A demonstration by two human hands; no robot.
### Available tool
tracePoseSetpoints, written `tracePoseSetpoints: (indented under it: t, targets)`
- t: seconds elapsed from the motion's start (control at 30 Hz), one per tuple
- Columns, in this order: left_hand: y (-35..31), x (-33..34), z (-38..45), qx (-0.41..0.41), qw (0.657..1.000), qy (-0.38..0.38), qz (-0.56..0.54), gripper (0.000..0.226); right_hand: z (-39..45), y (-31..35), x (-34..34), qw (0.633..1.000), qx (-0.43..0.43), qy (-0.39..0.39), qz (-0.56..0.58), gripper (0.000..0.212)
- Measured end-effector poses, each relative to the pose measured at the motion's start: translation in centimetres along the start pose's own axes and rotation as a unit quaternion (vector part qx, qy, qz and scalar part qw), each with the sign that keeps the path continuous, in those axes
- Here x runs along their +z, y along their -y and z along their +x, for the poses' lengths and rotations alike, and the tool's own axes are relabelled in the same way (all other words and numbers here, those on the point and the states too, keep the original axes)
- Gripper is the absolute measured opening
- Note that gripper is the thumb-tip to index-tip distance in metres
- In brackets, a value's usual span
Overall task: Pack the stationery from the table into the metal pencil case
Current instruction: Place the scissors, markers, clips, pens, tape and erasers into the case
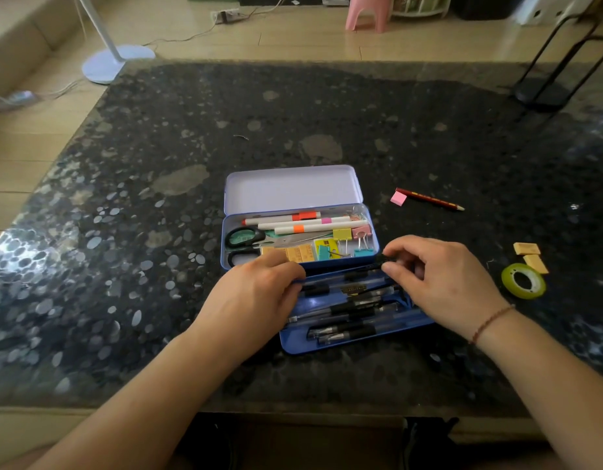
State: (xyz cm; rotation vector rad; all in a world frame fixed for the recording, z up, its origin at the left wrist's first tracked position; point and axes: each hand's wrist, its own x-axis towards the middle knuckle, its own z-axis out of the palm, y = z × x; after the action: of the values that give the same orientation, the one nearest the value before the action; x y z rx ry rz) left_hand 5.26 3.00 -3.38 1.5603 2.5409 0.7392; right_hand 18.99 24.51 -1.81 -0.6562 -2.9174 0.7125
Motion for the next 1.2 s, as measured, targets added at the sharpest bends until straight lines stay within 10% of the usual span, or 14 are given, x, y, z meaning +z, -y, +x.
tracePoseSetpoints:
  t: [0.23, 1.2]
  targets:
    - [0.0, -0.7, -0.4, -0.006, 1.0, 0.023, -0.012, 0.02, -0.7, -0.7, -2.2, 0.991, -0.011, 0.129, -0.044, 0.015]
    - [-0.5, -0.7, 0.9, 0.04, 0.994, 0.1, -0.029, 0.013, -0.3, 0.6, -0.3, 0.988, -0.104, 0.113, -0.021, 0.015]
